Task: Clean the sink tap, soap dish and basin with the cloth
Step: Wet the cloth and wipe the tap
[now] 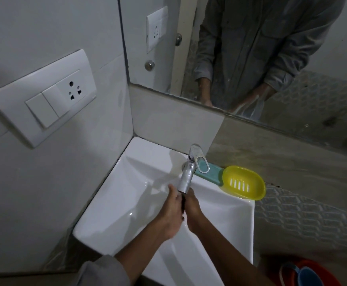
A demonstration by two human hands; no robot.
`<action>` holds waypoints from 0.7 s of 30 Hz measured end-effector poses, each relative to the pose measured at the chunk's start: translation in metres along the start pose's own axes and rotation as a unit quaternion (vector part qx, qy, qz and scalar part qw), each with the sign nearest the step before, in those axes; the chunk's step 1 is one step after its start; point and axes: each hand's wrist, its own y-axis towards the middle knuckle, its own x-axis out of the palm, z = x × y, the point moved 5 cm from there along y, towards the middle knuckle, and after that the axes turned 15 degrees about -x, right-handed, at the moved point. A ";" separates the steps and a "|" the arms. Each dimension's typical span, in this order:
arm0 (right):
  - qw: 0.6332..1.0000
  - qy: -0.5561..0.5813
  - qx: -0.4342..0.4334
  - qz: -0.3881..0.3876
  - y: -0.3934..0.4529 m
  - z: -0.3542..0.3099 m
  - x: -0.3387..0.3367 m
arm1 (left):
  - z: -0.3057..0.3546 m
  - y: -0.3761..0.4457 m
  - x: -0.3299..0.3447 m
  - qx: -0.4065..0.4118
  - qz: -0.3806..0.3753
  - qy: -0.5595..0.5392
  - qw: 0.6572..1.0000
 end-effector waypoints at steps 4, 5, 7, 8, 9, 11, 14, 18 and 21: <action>0.999 0.005 -0.008 -0.034 -0.014 0.014 0.019 | 0.010 -0.003 -0.016 -0.018 0.045 -0.043 0.998; 1.000 0.007 -0.005 -0.026 -0.012 0.010 0.016 | 0.010 -0.003 -0.012 -0.023 0.030 -0.014 0.999; 1.000 -0.007 0.004 -0.008 -0.004 0.001 0.003 | 0.006 -0.008 -0.003 -0.049 -0.002 0.058 0.997; 1.000 -0.009 0.006 -0.010 -0.002 -0.002 0.000 | 0.007 -0.013 0.000 -0.064 -0.009 0.081 0.995; 1.000 -0.004 0.002 -0.018 -0.001 -0.003 0.000 | 0.012 -0.019 0.000 -0.074 -0.009 0.101 0.992; 0.999 0.031 -0.005 -0.034 -0.002 0.000 0.005 | 0.027 -0.030 -0.004 -0.094 0.001 0.179 0.979; 0.990 0.139 0.034 -0.017 0.001 0.009 0.003 | 0.060 -0.051 -0.020 -0.105 0.103 0.380 0.913; 0.943 0.315 0.110 -0.007 0.002 0.016 -0.002 | 0.117 -0.080 -0.029 0.118 0.265 0.376 0.880; 0.928 0.337 0.149 -0.056 0.002 0.020 0.004 | 0.133 -0.090 -0.010 0.216 0.254 0.348 0.876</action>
